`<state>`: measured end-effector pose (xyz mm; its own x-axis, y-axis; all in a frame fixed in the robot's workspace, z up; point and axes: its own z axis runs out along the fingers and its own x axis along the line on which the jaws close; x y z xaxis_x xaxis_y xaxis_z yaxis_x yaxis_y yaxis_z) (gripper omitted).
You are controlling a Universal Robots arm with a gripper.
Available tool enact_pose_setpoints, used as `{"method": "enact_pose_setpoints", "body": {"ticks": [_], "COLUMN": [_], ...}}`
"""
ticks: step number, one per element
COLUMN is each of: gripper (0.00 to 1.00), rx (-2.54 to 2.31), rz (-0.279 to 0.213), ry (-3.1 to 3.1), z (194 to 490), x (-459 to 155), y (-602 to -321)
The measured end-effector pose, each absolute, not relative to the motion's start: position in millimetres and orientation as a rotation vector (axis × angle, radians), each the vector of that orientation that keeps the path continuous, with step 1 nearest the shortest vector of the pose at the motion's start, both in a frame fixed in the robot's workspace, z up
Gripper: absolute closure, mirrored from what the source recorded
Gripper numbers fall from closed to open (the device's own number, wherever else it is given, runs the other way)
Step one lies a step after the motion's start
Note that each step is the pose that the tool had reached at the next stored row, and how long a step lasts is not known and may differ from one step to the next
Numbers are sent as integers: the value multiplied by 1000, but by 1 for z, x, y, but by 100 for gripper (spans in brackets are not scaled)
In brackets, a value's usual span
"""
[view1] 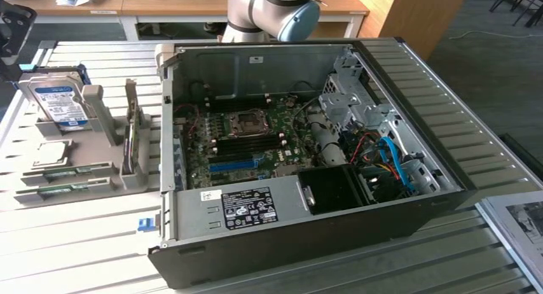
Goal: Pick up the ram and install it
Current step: 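Pick up the ram and move it above insertion slot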
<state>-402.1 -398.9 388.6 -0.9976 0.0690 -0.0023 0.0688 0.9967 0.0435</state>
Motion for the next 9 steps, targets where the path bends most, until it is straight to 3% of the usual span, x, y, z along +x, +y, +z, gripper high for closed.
{"method": "enact_pose_setpoints", "body": {"ticks": [9], "gripper": [90], "rx": [-23], "rz": [68], "ry": [3139], "z": [389], "x": [-402], "y": [-399]}}
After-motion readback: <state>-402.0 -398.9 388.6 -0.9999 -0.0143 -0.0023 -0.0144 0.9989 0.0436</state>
